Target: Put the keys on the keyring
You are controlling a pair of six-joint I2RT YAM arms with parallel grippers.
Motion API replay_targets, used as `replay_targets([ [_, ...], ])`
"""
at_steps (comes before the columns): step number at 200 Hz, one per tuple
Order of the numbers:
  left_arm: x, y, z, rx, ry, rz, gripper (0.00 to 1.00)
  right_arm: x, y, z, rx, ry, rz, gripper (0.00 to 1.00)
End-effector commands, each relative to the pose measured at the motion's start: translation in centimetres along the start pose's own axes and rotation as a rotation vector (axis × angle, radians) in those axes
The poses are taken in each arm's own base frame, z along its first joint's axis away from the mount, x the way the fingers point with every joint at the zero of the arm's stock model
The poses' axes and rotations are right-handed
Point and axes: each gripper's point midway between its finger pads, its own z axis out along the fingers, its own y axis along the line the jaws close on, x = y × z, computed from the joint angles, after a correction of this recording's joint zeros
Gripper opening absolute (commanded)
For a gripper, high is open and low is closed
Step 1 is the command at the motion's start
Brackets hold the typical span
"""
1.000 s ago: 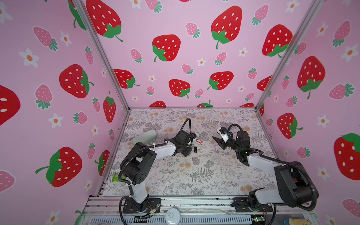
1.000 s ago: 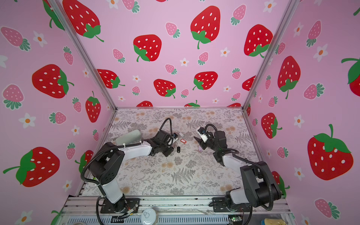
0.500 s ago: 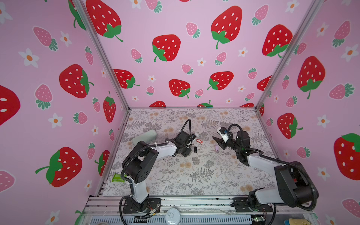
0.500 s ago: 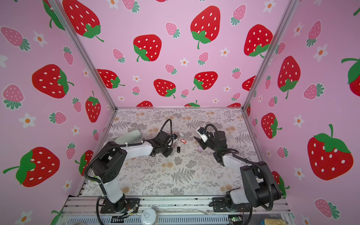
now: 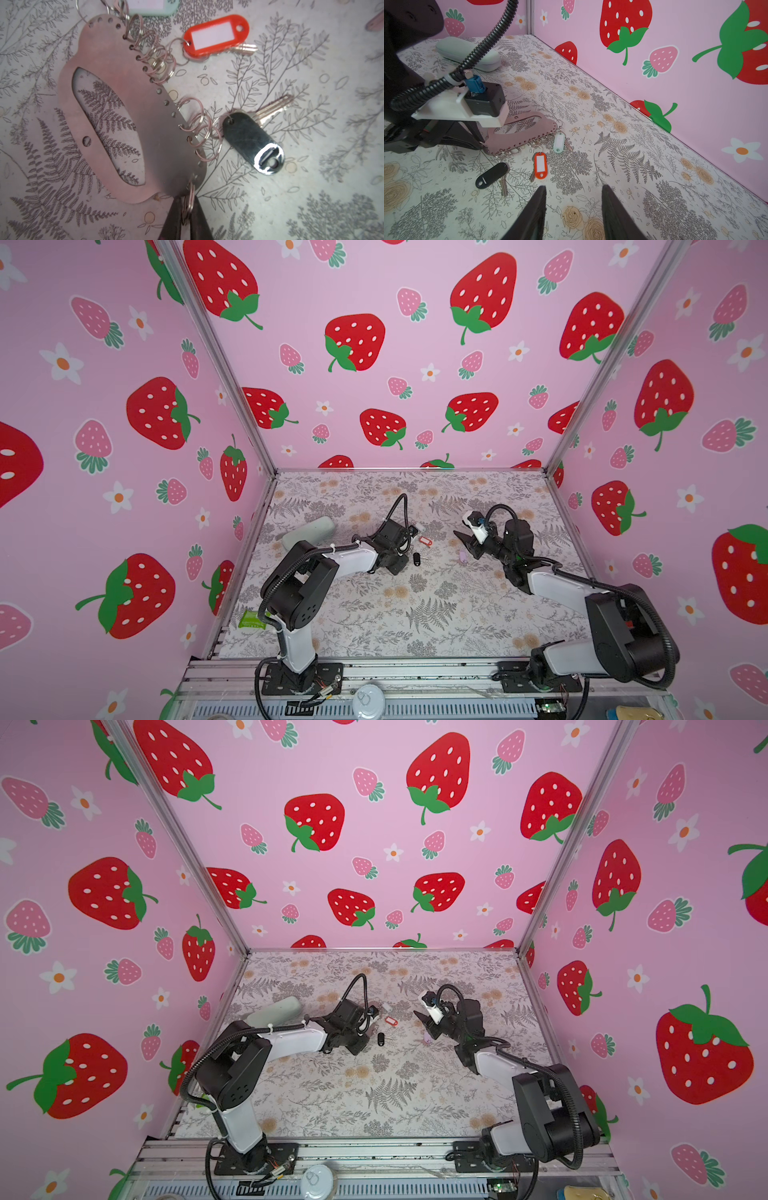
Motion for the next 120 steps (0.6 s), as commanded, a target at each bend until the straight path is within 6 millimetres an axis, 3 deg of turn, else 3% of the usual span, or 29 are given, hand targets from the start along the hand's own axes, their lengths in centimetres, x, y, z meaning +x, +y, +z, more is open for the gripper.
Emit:
replay_targets([
  [1, -2.0, 0.1, -1.4, 0.006, -0.073, 0.017, 0.12, -1.0, -0.1, 0.4, -0.006, -0.024, -0.02, 0.46],
  [77, -5.1, -0.2, -4.9, 0.034, -0.212, 0.056, 0.07, -1.7, 0.0, 0.4, -0.013, -0.047, -0.018, 0.45],
  [120, -9.0, -1.4, -9.2, 0.119, -0.366, 0.114, 0.07, -4.2, 0.7, -0.1, -0.074, -0.121, -0.034, 0.45],
])
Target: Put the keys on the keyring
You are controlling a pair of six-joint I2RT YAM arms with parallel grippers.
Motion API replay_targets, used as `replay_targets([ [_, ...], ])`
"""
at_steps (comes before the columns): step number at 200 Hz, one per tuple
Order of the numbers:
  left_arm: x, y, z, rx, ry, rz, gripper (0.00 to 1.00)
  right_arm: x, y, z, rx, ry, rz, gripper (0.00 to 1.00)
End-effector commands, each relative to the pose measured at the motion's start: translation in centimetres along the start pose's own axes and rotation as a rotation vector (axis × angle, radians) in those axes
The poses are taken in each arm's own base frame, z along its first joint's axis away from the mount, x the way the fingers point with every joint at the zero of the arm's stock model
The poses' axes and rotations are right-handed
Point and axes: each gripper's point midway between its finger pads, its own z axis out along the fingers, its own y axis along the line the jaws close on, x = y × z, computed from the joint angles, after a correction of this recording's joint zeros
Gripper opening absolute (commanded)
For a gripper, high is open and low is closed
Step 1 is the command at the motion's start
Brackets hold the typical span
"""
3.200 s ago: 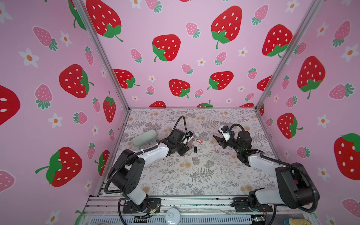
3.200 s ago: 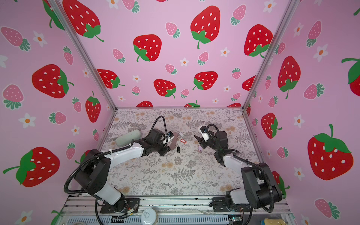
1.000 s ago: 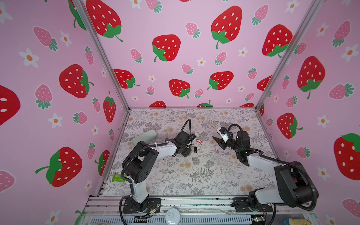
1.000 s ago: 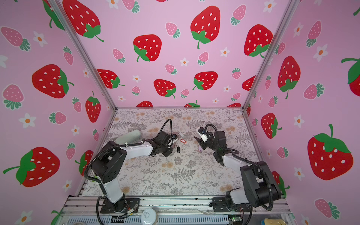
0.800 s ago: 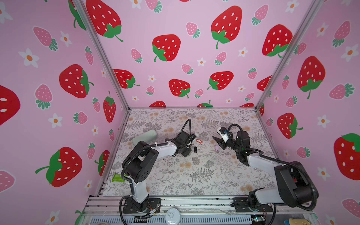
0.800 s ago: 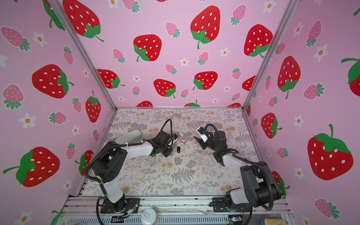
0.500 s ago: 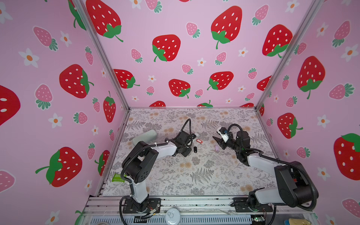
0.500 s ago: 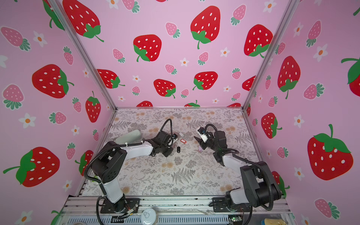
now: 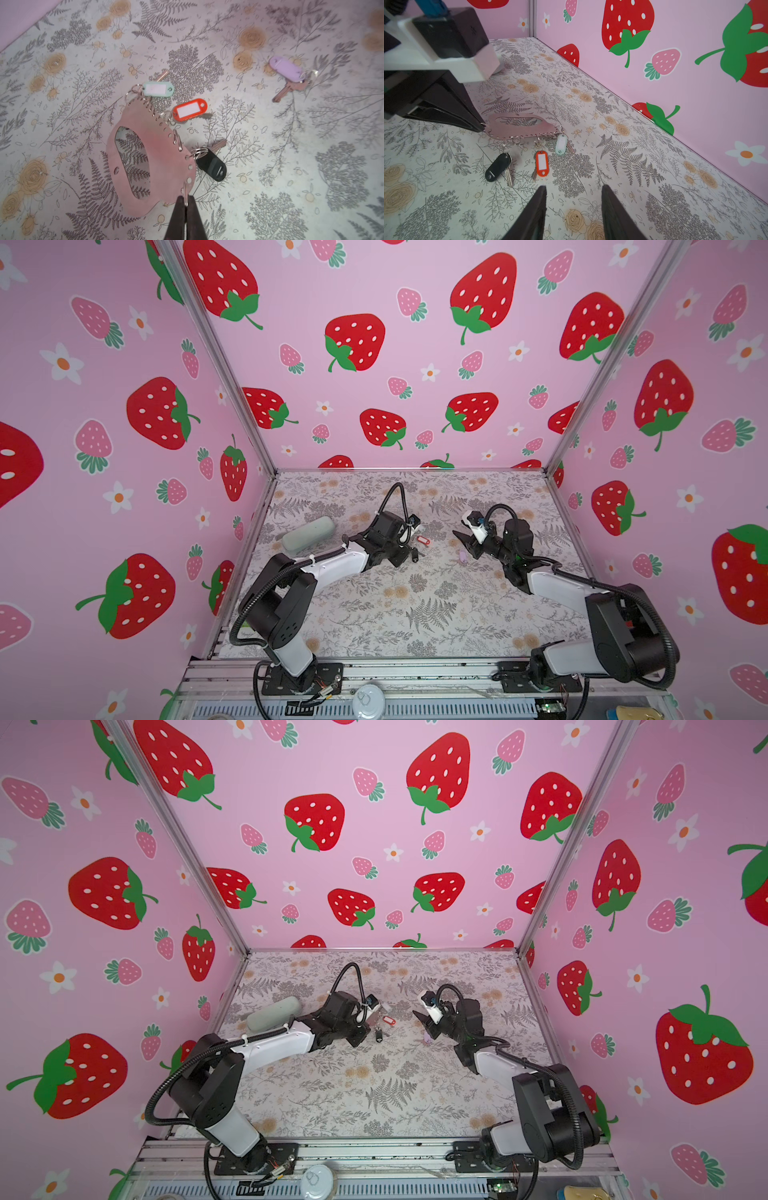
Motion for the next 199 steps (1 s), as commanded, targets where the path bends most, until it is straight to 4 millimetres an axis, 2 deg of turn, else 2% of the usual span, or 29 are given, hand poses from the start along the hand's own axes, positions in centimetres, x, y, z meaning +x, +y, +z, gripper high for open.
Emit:
replay_targets([
  [1, -4.4, -0.9, -2.5, 0.072, -0.142, 0.063, 0.07, -3.7, 0.5, -0.2, -0.056, -0.104, -0.037, 0.45],
  [27, -7.5, -1.9, -4.8, 0.137, -0.232, 0.144, 0.07, -6.0, 1.7, -0.6, -0.149, -0.176, -0.051, 0.46],
  [34, -8.0, -2.1, -5.3, 0.15, -0.251, 0.166, 0.07, -6.8, 2.0, -0.8, -0.175, -0.197, -0.059, 0.46],
  [39, -8.4, -2.2, -5.7, 0.157, -0.267, 0.178, 0.03, -7.2, 2.2, -0.9, -0.197, -0.211, -0.064, 0.45],
  [65, -10.7, -2.5, -7.6, 0.182, -0.368, 0.225, 0.03, -9.7, 3.3, -1.6, -0.288, -0.28, -0.081, 0.46],
  [92, -12.7, -3.1, -9.5, 0.213, -0.458, 0.263, 0.03, -11.4, 4.1, -2.2, -0.365, -0.324, -0.095, 0.46],
  [137, -15.7, -4.3, -12.7, 0.271, -0.586, 0.318, 0.03, -13.0, 4.8, -2.8, -0.454, -0.357, -0.082, 0.45],
  [199, -17.1, -4.8, -15.0, 0.281, -0.663, 0.397, 0.01, -13.8, 5.2, -3.4, -0.491, -0.377, -0.098, 0.43],
])
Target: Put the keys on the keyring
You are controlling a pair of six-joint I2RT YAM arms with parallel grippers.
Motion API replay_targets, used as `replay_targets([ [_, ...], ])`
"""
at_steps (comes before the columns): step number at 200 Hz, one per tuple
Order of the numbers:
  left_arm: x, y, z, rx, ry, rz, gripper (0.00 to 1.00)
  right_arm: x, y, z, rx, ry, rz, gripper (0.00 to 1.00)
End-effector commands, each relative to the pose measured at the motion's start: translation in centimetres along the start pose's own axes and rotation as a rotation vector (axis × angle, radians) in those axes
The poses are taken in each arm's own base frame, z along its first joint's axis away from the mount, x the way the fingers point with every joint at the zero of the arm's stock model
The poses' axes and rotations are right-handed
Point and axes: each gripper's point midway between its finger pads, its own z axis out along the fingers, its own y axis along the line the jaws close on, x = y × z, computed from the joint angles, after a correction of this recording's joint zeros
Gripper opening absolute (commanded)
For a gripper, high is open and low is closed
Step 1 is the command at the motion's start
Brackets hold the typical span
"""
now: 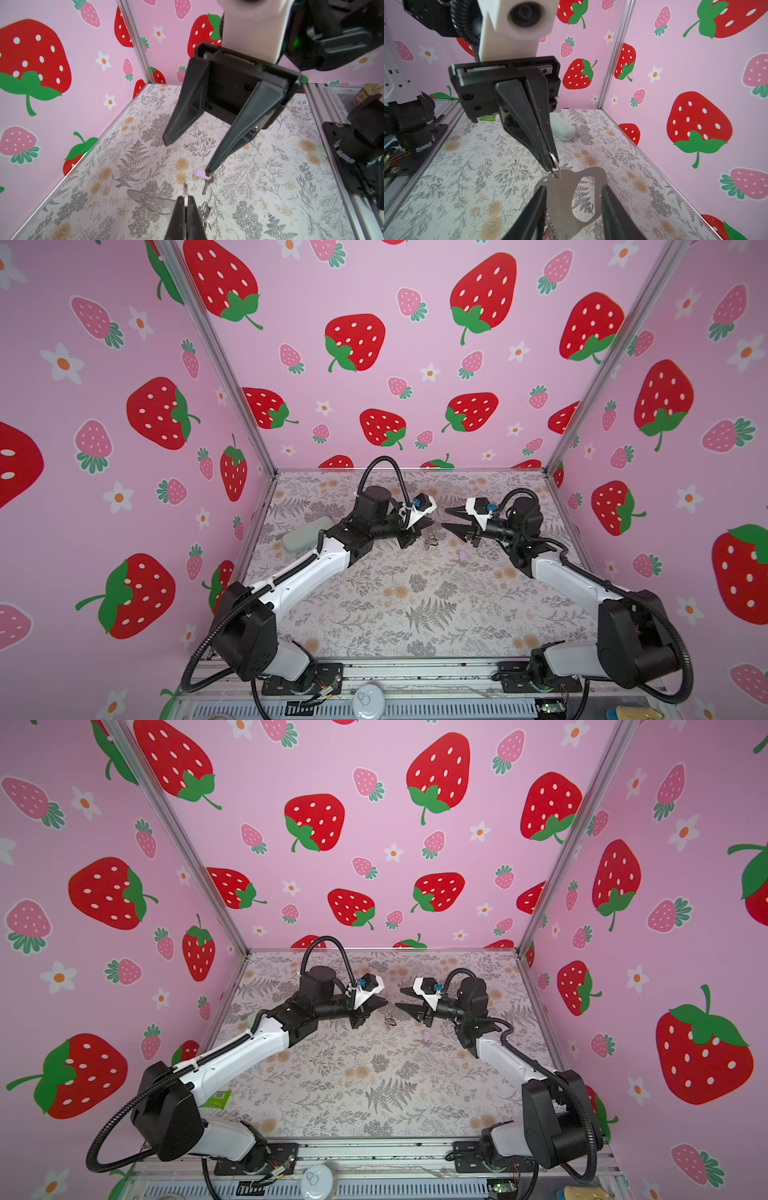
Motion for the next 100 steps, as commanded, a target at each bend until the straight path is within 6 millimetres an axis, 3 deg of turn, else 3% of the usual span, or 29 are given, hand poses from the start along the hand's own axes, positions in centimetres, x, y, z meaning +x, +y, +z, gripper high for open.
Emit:
replay_targets([
  [1, -4.5, 0.3, -1.3, 0.003, -0.116, 0.119, 0.01, -2.3, 0.7, 0.0, -0.056, -0.041, -0.042, 0.43],
  [58, -5.1, 0.1, -1.8, 0.011, -0.094, 0.213, 0.01, -3.6, 1.4, 0.1, -0.15, -0.065, -0.092, 0.35],
  [100, -5.3, 0.1, -2.1, 0.006, -0.087, 0.271, 0.01, -2.8, 1.9, 0.1, -0.166, -0.036, -0.176, 0.31],
])
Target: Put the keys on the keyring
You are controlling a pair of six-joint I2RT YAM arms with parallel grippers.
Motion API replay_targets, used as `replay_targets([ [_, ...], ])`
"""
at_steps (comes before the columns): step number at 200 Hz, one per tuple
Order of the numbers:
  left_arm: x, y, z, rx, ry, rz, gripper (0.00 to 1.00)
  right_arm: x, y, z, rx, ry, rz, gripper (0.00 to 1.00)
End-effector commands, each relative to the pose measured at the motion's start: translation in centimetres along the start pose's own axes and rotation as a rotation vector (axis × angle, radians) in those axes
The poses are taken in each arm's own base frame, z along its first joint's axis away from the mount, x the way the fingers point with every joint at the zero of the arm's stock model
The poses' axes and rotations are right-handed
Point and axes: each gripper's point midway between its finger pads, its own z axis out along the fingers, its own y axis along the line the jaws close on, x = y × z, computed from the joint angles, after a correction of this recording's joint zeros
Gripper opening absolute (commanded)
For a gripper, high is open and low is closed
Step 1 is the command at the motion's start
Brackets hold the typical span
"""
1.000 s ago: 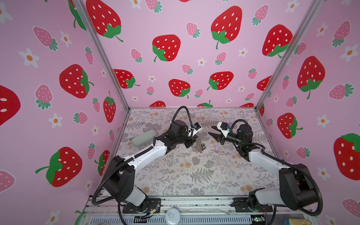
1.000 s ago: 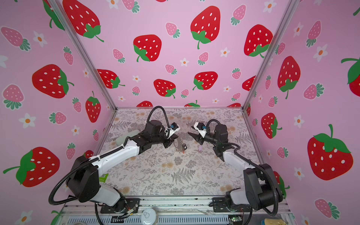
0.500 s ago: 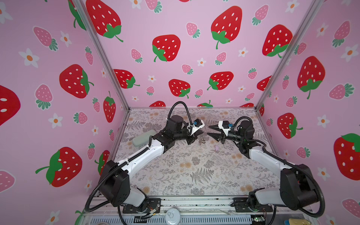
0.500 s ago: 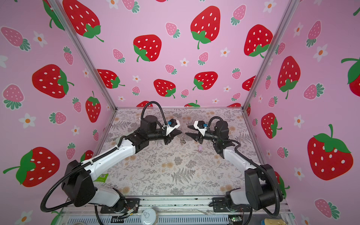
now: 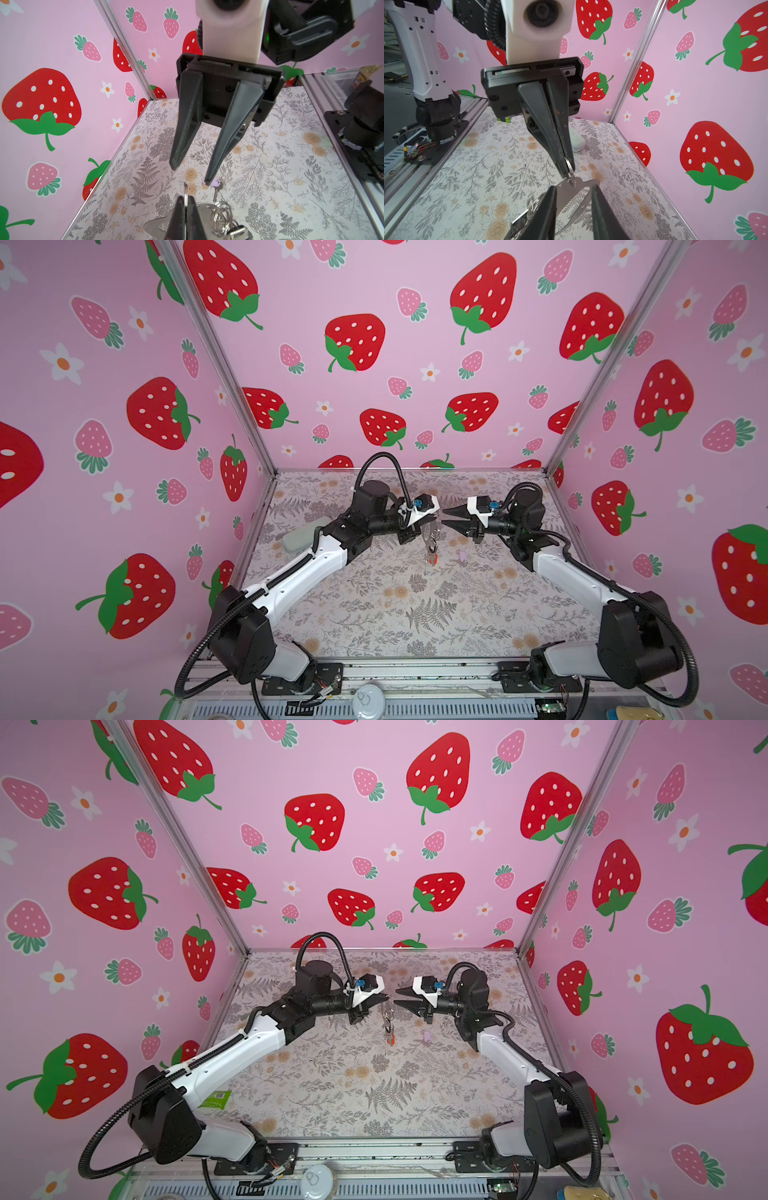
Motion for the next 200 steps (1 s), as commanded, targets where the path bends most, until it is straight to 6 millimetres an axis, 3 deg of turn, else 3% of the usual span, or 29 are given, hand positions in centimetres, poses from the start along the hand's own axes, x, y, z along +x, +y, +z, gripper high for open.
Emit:
replay_targets([
  [1, -3.2, 0.6, -1.3, -0.008, -0.06, 0.12, 0.01, -0.7, 0.7, 0.0, -0.048, -0.003, -0.088, 0.31],
  [171, -3.9, -1.0, -1.6, 0.024, -0.041, 0.209, 0.01, -1.7, 0.9, 1.1, -0.047, -0.012, -0.159, 0.24],
  [200, -4.2, -1.1, -1.6, 0.017, -0.046, 0.224, 0.01, -1.2, 1.2, 1.3, -0.056, 0.001, -0.162, 0.19],
])
